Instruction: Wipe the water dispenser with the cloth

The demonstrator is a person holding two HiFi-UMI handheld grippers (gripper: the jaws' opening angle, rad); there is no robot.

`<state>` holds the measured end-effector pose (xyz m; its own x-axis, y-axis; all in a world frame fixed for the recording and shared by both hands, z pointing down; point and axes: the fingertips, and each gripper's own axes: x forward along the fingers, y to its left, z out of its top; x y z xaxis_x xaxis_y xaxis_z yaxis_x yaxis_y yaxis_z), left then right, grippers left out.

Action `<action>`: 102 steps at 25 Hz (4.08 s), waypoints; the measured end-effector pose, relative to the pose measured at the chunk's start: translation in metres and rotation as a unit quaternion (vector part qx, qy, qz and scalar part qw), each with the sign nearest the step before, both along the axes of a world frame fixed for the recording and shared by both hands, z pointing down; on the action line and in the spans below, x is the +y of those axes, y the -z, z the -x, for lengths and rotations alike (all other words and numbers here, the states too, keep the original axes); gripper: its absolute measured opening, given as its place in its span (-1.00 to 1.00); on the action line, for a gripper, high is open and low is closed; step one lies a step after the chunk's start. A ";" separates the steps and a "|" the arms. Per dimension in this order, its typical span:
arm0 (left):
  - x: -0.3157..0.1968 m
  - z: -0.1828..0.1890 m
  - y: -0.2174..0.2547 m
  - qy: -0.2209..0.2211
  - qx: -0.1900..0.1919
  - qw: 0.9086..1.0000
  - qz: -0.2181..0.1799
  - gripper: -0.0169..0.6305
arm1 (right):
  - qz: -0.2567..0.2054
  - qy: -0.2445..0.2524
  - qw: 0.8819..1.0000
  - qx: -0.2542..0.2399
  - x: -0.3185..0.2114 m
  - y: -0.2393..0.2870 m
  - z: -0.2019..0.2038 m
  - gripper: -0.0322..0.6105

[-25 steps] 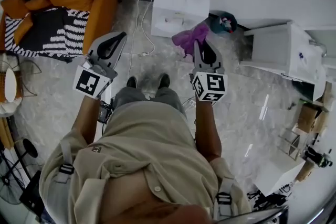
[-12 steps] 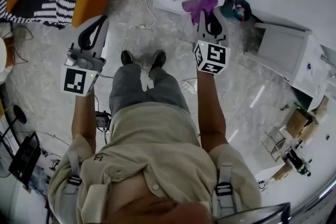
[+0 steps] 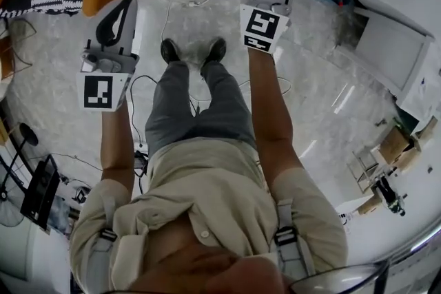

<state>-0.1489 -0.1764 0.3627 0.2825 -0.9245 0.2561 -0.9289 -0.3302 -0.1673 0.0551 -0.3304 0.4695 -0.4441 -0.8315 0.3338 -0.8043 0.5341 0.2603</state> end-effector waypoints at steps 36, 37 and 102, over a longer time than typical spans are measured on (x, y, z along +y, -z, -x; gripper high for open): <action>-0.019 0.020 -0.064 0.070 0.071 0.994 -0.055 -0.90 | -0.067 0.007 0.997 -0.022 0.013 -0.039 0.074 -0.67; -0.017 0.024 -0.067 0.070 0.072 0.993 -0.054 -0.90 | -0.070 0.002 0.997 -0.029 0.014 -0.039 0.080 -0.67; -0.035 -0.021 -0.204 -0.009 0.056 0.998 -0.018 -0.90 | 0.114 0.057 0.988 0.092 0.024 -0.404 0.038 -0.68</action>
<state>-0.1284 -0.2117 0.5670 0.3249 -0.9267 0.1891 -0.9362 -0.3435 -0.0747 0.0175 -0.3066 0.8733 -0.4445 -0.6735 0.5906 -0.6866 0.6796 0.2583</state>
